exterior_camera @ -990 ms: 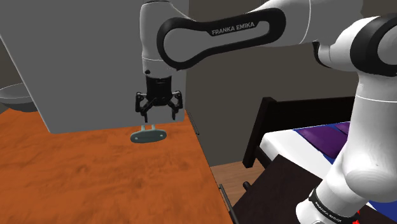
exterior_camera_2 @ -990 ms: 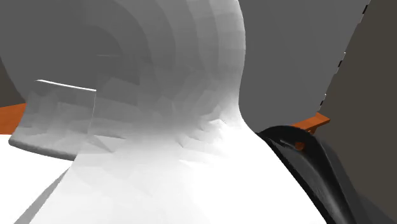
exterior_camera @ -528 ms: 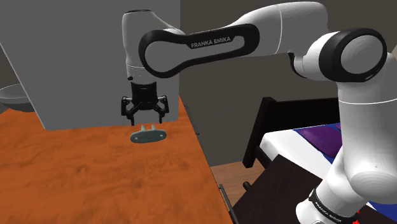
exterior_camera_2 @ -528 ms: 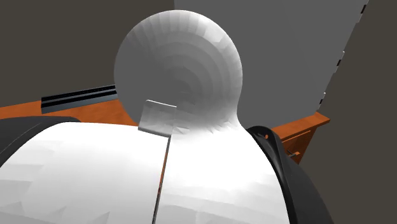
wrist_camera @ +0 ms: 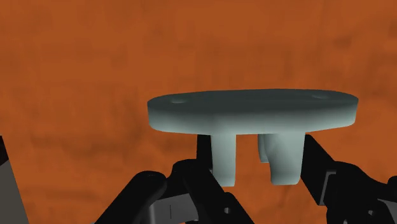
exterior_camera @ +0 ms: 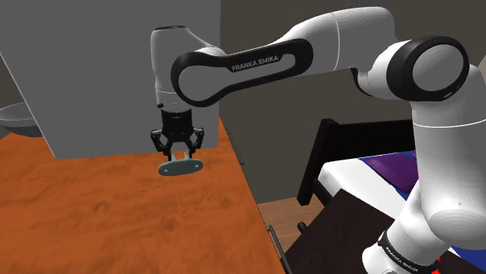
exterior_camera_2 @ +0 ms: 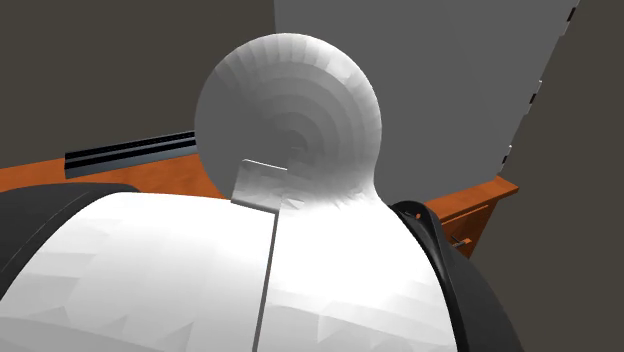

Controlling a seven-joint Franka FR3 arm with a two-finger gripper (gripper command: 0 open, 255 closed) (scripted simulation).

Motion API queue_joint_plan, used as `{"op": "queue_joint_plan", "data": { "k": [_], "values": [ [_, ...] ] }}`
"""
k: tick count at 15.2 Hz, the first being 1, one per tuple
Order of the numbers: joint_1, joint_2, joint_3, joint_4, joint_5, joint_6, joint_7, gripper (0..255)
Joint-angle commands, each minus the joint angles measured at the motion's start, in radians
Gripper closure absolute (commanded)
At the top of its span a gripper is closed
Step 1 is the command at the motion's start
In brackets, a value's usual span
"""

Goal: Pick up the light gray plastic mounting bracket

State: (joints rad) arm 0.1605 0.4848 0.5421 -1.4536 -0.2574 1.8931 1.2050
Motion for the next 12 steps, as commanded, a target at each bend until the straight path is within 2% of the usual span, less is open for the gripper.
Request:
{"op": "queue_joint_plan", "data": {
  "k": [1,7,12],
  "values": [
    [-0.005,0.005,-0.005,-0.002,0.001,-0.002,-0.002,255],
    [-0.004,0.008,-0.005,-0.001,-0.001,0.000,0.000,255],
    [0.000,-0.001,0.000,0.053,0.006,-0.062,-0.006,255]
  ]
}}
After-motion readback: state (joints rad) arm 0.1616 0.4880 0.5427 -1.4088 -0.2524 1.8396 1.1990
